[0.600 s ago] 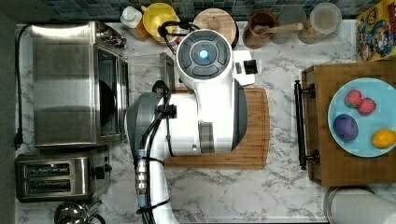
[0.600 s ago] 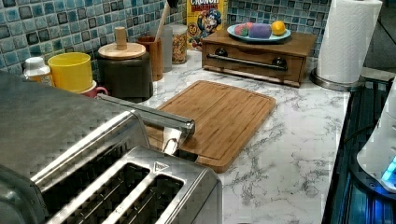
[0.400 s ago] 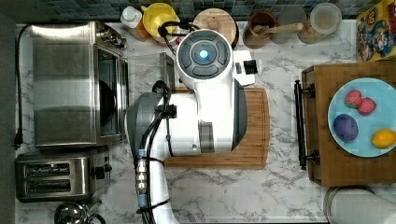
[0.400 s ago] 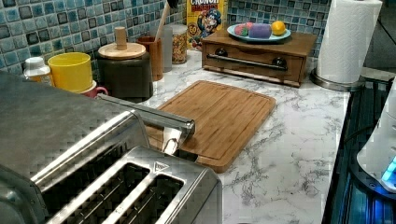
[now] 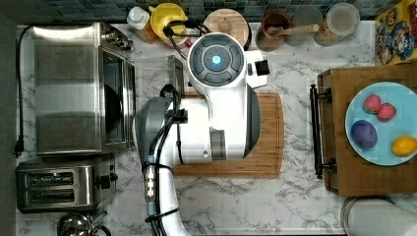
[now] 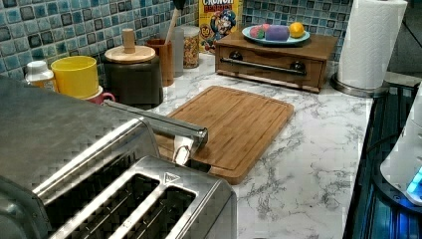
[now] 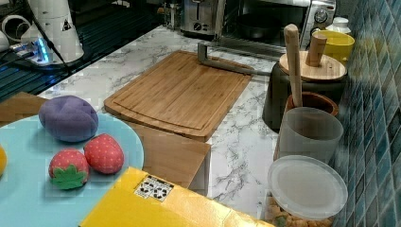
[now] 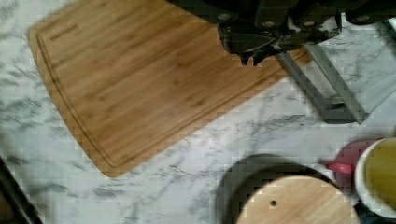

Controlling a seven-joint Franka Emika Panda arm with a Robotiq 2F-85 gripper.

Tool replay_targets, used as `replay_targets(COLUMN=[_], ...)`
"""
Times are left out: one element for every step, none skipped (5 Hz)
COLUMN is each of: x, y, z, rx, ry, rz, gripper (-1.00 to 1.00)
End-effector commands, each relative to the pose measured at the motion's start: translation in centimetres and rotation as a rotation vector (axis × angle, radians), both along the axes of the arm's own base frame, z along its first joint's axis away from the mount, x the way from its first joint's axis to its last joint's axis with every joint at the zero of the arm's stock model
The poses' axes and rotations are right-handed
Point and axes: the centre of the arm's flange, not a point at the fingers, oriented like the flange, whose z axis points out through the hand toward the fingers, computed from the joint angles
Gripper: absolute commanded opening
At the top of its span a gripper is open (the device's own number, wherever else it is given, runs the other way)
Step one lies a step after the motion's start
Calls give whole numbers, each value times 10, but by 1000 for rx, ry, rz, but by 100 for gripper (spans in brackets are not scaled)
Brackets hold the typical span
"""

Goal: Close the oven.

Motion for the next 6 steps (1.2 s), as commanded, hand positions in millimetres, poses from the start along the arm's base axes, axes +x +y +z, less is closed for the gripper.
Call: replay_targets(x=[-13, -9, -6, -7, -4, -6], y=[-53, -72, -76, -73, -64, -58], z=[-66, -95, -113, -133, -155, -185], rx=[254, 358, 427, 456, 492, 547], ry=[8, -43, -119, -233, -292, -298], rz=[255, 344, 421, 441, 474, 563], gripper=[-100, -100, -100, -100, -100, -100])
